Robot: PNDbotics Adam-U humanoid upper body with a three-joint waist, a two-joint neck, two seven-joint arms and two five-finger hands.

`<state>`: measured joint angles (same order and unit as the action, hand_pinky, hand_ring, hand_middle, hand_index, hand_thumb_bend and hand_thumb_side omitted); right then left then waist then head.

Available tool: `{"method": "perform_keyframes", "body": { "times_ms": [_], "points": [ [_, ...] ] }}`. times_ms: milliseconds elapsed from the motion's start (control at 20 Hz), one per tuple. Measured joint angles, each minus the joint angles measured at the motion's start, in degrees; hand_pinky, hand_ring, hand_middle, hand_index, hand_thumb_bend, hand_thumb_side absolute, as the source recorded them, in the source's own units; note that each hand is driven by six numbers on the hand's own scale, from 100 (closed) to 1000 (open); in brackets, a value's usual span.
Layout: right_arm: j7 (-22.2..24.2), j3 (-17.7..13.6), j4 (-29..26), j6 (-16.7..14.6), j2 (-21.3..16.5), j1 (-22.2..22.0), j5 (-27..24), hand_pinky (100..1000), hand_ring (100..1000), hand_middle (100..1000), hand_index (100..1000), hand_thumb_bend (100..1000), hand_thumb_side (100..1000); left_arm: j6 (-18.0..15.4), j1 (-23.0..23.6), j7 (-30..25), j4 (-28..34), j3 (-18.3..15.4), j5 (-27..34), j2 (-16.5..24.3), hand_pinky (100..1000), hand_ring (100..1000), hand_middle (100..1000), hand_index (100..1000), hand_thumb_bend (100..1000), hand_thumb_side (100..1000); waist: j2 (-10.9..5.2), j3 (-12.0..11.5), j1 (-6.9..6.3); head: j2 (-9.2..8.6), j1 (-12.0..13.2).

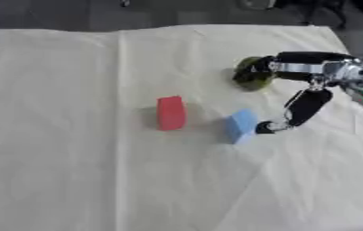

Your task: Pick up the objects with one hand, pass them to the other hand, and then place them into the box on the other side of the table.

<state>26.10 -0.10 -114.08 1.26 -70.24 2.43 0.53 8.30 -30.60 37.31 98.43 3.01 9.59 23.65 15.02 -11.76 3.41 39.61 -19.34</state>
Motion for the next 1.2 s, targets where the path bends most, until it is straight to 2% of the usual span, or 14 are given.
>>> {"method": "perform_keyframes", "body": {
  "times_ms": [250,300,350,650,1050,1200],
  "points": [
    [1.2,1.5,0.0,0.8,1.3,0.0,3.1,917,904,857,925,503,184,0.1,-0.1,0.1,0.7,0.0,0.1,0.0,702,666,684,756,206,679,0.39,-0.8,0.0,0.0,-0.7],
    [1.4,1.7,0.0,1.0,1.6,-0.4,3.7,917,904,857,925,504,184,0.1,-0.1,0.1,0.9,0.0,0.1,0.0,702,666,683,756,178,701,0.52,-0.9,-0.02,0.0,-0.8],
    [1.5,1.7,0.0,1.2,1.9,-0.7,4.4,917,904,857,925,504,184,0.2,-0.1,0.2,1.0,0.0,0.3,0.0,702,666,683,756,203,680,0.69,-1.1,-0.02,-0.01,-0.9],
    [0.9,1.9,0.0,3.1,3.4,-1.7,7.9,919,900,854,924,495,175,0.6,0.3,0.6,1.7,-0.4,1.0,0.5,702,665,682,755,197,689,2.34,-1.8,-0.03,-0.02,-1.5],
    [-0.5,2.0,0.0,6.0,5.1,-2.5,12.0,928,893,848,922,473,149,0.8,0.4,0.8,2.3,-0.4,1.3,0.5,702,665,681,754,193,692,3.16,-2.4,-0.03,-0.64,-1.5],
    [-1.0,1.8,0.0,7.0,5.5,-2.5,13.4,933,887,844,920,445,109,1.0,0.4,0.8,2.3,-0.4,1.4,0.5,701,665,680,753,191,696,3.36,-2.4,-0.06,-1.03,-1.6]
  ]
}}
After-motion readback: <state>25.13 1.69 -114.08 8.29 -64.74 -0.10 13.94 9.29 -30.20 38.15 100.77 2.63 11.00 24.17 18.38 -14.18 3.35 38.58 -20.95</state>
